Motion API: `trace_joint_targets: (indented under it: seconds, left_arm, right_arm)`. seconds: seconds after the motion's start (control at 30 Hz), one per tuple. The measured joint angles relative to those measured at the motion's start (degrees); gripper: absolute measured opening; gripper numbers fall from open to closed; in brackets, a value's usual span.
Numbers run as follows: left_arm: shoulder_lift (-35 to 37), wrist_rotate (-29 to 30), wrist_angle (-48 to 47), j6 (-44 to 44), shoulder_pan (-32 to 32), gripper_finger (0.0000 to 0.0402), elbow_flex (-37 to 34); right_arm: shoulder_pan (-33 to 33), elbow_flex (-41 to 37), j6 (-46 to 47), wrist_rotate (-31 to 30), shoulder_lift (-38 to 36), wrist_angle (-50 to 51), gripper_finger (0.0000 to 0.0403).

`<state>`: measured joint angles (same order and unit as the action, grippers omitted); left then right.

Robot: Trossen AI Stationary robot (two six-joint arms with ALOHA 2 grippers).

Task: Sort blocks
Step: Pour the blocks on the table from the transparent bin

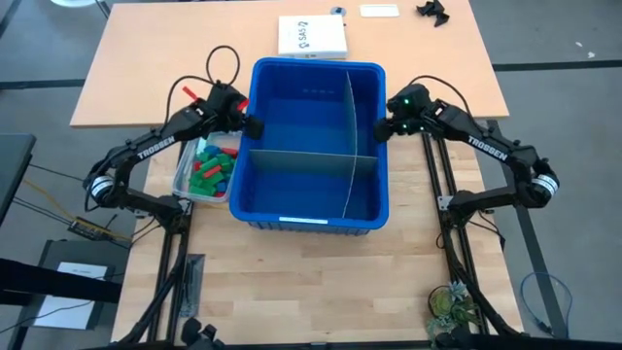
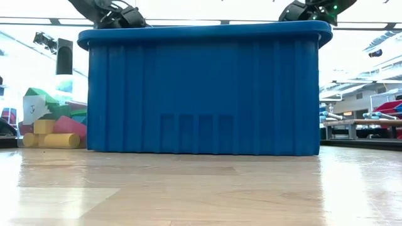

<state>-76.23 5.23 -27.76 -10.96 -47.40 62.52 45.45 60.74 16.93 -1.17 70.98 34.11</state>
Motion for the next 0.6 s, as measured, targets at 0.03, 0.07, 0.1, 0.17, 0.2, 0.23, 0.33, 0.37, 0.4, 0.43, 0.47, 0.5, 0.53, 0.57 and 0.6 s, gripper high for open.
trace_joint_targets:
  seconds: [0.03,0.07,0.1,0.17,0.2,0.23,0.33,0.37,0.4,0.43,0.47,0.5,0.53,0.57,0.6]
  left_arm:
    - [0.0,0.0,0.8,0.0,0.0,0.024,-0.3]
    - [0.0,0.0,1.8,-0.1,0.1,0.0234,-0.6]
    - [0.0,0.2,2.6,-0.3,0.2,0.0227,-0.8]
    - [0.0,1.0,3.5,-1.5,0.2,0.0208,-0.9]
    - [-0.1,1.2,4.1,-2.2,0.2,0.0198,-0.9]
    - [-0.1,1.4,4.8,-3.2,0.2,0.0187,-0.9]
    - [-0.3,3.2,6.3,-4.8,0.1,0.0159,-1.0]
    - [-0.3,4.1,7.0,-4.9,0.1,0.0154,-1.0]
    - [-0.3,4.6,8.0,-4.9,0.0,0.0151,-1.1]
    - [-0.3,5.1,9.1,-4.7,0.0,0.0149,-1.1]
    - [-0.3,5.5,10.1,-4.4,-0.1,0.0148,-1.1]
    - [-0.3,5.6,11.3,-4.2,-0.1,0.0147,-1.1]
    - [-0.3,5.4,12.9,-4.1,-0.1,0.0146,-1.2]
    - [-0.3,4.7,14.6,-4.1,-0.1,0.0146,-1.2]
    - [-0.3,3.9,16.2,-4.2,0.2,0.0146,-1.1]
  right_arm:
    - [0.0,-0.4,0.0,-0.1,0.0,-1.0,0.0211]
    - [0.0,-0.6,0.1,-0.2,0.0,-1.8,0.0204]
    - [0.0,-0.8,-0.1,-0.3,0.0,-2.9,0.0197]
    - [-0.2,-1.0,-0.5,-1.3,0.2,-5.2,0.018]
    - [-0.2,-1.1,-0.6,-1.9,0.3,-6.0,0.0171]
    - [-0.1,-1.1,-0.5,-2.2,0.3,-6.6,0.0162]
    - [-0.1,-1.1,-0.8,-2.5,0.3,-8.5,0.0133]
    - [-0.2,-1.1,-1.7,-2.7,0.3,-9.0,0.0124]
    - [-0.2,-1.1,-2.8,-3.1,0.3,-9.3,0.0116]
    - [-0.3,-1.1,-3.8,-3.2,0.3,-9.7,0.0107]
    - [-0.3,-1.1,-4.7,-3.4,0.3,-10.2,0.0099]
    - [-0.3,-0.8,-5.5,-3.6,0.3,-10.9,0.009]
    - [-0.2,-0.3,-6.2,-3.6,0.3,-12.0,0.0082]
    - [-0.3,0.3,-6.9,-3.5,0.3,-12.9,0.0072]
    - [-0.3,0.9,-7.3,-3.5,0.2,-13.4,0.0063]
